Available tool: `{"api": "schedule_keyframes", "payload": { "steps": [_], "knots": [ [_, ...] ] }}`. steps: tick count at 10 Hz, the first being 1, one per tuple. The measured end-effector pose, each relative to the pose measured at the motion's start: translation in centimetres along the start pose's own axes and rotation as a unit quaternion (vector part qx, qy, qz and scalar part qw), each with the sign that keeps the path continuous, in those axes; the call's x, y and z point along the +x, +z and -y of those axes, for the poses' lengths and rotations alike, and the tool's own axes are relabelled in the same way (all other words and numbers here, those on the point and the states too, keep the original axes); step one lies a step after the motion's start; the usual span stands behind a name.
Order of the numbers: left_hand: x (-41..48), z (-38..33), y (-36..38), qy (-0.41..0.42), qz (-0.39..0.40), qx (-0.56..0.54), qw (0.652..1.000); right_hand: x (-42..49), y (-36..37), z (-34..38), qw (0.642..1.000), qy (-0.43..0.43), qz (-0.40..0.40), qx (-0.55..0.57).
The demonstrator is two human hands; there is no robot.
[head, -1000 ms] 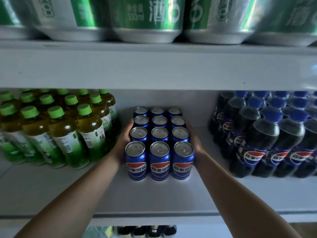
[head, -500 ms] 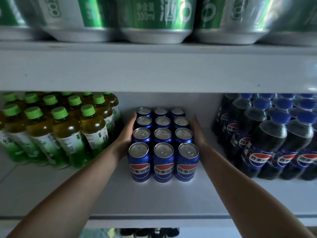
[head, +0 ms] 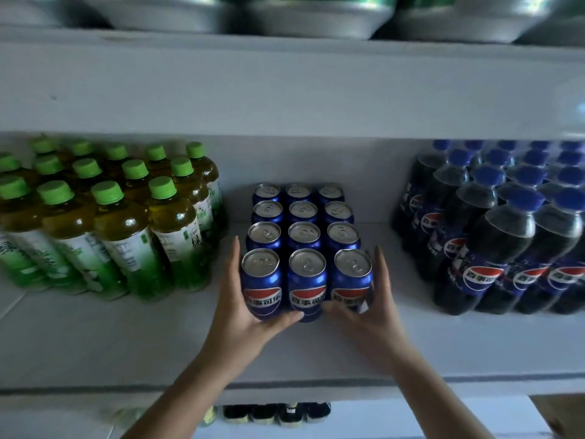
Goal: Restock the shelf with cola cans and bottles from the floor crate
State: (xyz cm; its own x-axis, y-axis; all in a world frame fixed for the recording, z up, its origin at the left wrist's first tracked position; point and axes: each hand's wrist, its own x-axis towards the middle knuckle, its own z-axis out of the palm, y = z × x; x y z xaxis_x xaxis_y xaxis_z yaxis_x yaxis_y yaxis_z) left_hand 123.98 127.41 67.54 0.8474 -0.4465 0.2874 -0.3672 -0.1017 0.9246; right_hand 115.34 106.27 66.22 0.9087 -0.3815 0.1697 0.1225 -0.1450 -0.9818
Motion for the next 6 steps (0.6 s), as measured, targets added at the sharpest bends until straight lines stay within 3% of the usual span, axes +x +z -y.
{"api": "schedule_keyframes", "payload": {
  "steps": [2, 4, 5, 6],
  "knots": [
    [0.9, 1.2, 1.7, 0.057, -0.067, 0.012, 0.996, 0.5, 1.4, 1.1, 0.998, -0.033, -0.047, -0.037],
    [1.0, 2.2, 1.6, 0.061, -0.068, 0.030, 0.995, 0.5, 1.2, 0.9, 0.998, -0.021, -0.038, -0.038],
    [0.6, 1.3, 1.3, 0.053, -0.071, 0.064, 0.994, 0.0, 0.9, 1.5, 0.999, 0.023, -0.032, -0.036],
    [-0.2, 0.1, 1.1, 0.107, -0.102, 0.136, 0.980, -1.9, -0.4, 2.5, 0.995, 0.009, -0.057, -0.082]
  ]
}}
